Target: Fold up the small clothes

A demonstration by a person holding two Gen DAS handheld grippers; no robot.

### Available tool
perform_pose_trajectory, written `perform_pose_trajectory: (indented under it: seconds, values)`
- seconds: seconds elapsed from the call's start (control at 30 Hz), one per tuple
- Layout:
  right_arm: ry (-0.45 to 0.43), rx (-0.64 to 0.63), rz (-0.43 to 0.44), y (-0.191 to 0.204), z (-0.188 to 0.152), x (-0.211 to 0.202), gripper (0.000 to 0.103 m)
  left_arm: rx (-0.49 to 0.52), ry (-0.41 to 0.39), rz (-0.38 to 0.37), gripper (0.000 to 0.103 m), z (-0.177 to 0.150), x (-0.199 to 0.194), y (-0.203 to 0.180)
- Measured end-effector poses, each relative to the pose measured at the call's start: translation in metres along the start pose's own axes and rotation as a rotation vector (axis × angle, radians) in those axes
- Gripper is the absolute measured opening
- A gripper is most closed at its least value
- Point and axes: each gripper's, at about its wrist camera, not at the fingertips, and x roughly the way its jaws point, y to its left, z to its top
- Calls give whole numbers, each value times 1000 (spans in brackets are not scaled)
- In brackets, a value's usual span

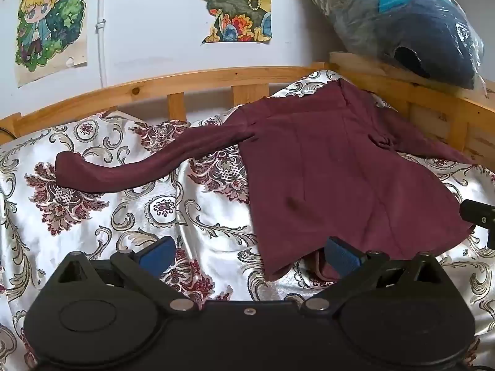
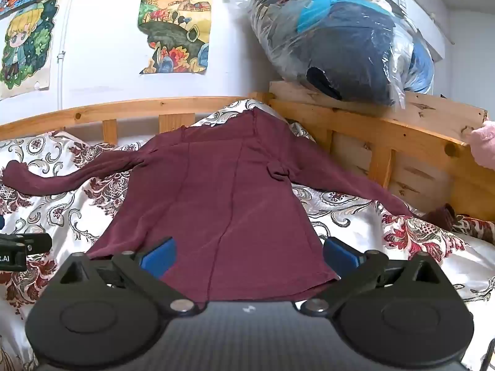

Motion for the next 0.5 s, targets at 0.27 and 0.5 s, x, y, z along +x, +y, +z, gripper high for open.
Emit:
perform_pose_trajectory:
  seconds: [0.27,0.5]
  values:
    - [2,-3,3,1,1,0,103,11,0,-4,102,2,3,-1]
    - [2,-4,2,2,1,0,103,14,-2,-1,102,1,3,-3]
